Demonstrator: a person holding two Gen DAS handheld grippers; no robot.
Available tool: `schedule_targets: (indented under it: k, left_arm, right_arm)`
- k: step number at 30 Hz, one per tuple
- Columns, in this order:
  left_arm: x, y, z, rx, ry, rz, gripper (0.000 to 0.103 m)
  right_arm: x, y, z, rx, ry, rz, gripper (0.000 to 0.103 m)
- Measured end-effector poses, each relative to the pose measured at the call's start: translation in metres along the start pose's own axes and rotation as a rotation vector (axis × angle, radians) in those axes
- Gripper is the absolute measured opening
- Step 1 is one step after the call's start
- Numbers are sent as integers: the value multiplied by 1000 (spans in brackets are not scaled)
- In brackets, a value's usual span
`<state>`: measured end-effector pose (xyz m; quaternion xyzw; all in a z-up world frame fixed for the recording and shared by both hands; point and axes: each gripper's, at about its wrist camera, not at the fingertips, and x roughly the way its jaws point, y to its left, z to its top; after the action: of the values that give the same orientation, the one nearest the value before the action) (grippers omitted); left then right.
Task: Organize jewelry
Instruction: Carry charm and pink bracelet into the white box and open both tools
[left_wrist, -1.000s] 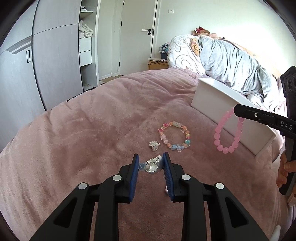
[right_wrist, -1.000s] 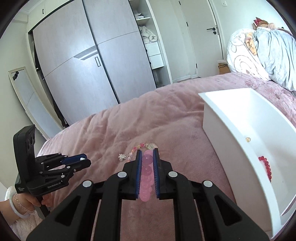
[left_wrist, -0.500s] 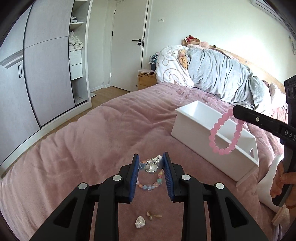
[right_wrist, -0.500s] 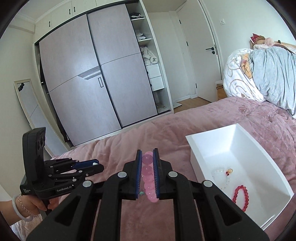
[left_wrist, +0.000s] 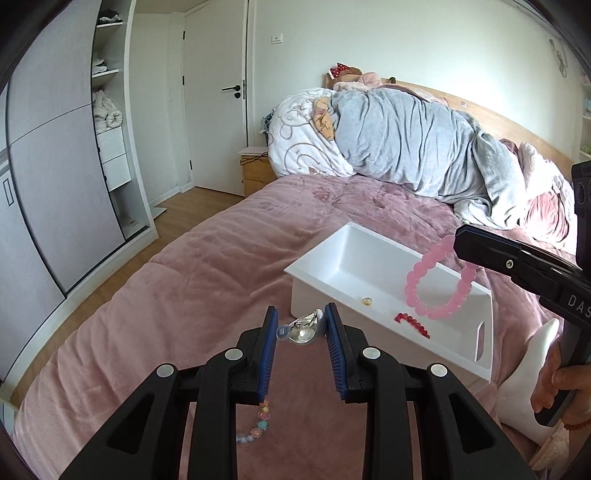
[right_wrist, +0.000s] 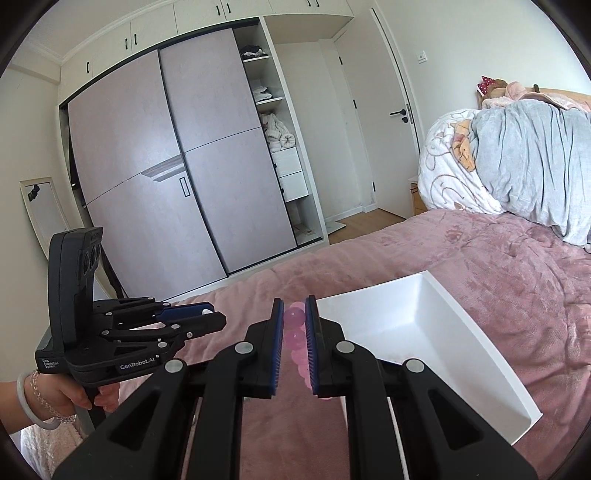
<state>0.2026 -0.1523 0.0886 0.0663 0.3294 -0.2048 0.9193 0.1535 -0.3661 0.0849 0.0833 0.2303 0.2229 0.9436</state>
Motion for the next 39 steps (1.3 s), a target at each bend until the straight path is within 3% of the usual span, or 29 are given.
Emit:
schedule_targets:
  k: [10,16,24,32,39]
  left_arm:
    - [50,-50,30,45,40,-46,31]
    - [83,-65,39,12,87,-71,31]
    - [141,-83,53,1,199,-52,31]
    - [193,-101,71,71,318,17,31]
    - [243,-119,70,183,487,54,31]
  right_arm:
    - [-21,-59,2,63,-13,-61,12]
    - [-19,-80,-4,80,12,-93,12]
    - [-6,-98,-15,98,68,-141,12]
    - [13,-112,-25,93,117,-166,12]
    - [40,-109,-41,28,231,-205,12]
